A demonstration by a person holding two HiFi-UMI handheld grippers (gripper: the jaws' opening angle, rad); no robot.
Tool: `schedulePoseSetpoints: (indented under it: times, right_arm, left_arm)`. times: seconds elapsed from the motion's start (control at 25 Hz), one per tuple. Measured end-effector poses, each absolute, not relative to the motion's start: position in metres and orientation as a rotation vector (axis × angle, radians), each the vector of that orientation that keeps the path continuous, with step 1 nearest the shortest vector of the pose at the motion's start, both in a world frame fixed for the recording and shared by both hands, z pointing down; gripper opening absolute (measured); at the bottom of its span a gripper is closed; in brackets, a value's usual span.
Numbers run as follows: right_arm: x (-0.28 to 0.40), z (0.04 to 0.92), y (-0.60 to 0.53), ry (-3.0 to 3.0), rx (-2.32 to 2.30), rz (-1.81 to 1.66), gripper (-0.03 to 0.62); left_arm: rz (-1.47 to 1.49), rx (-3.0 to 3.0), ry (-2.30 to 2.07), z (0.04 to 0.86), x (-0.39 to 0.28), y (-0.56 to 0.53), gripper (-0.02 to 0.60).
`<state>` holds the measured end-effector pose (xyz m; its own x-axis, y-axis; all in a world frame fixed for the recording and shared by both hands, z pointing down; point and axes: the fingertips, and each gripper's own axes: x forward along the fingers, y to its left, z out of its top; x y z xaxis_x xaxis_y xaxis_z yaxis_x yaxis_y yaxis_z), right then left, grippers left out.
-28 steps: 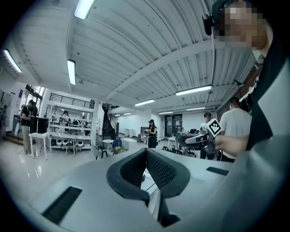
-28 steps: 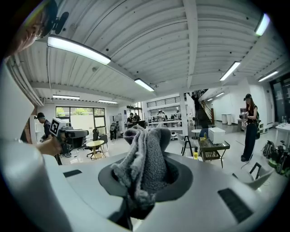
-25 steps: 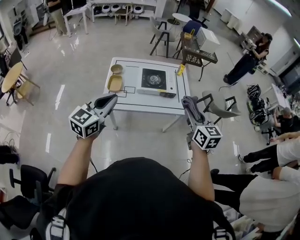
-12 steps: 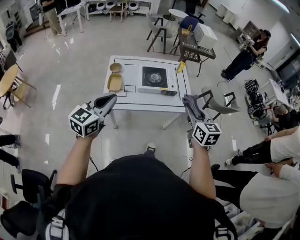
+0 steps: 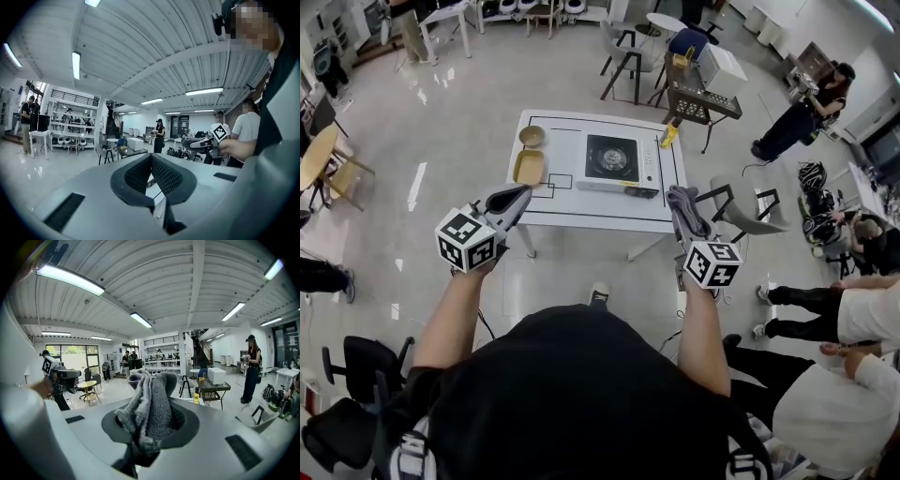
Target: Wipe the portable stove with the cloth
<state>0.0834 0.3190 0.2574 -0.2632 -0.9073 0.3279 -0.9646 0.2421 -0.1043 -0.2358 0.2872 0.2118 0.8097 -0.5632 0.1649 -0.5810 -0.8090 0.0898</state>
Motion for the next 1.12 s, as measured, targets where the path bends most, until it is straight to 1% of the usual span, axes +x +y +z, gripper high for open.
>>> schedulePoseSetpoints:
  times: [0.68,0.96,1.12]
  right_arm:
    - [0.179,0.309,0.191,-2.323,1.702,0.538,0.107]
    - [0.199,0.318,0.146,-2.348,1.648,0.547,0.107]
    - [0.215,0.319,0.12,-2.311,1.623,0.463,0.106]
  left_arm:
    - [0.292,2.825,-0.947,0.23,-0.14,0.17,0.023]
    - [0.301,2.792,-1.007,0.234,-0.122,0.136,0.023]
    - [0.29,2.768,-1.047,0.236,-0.113,0.115,0.023]
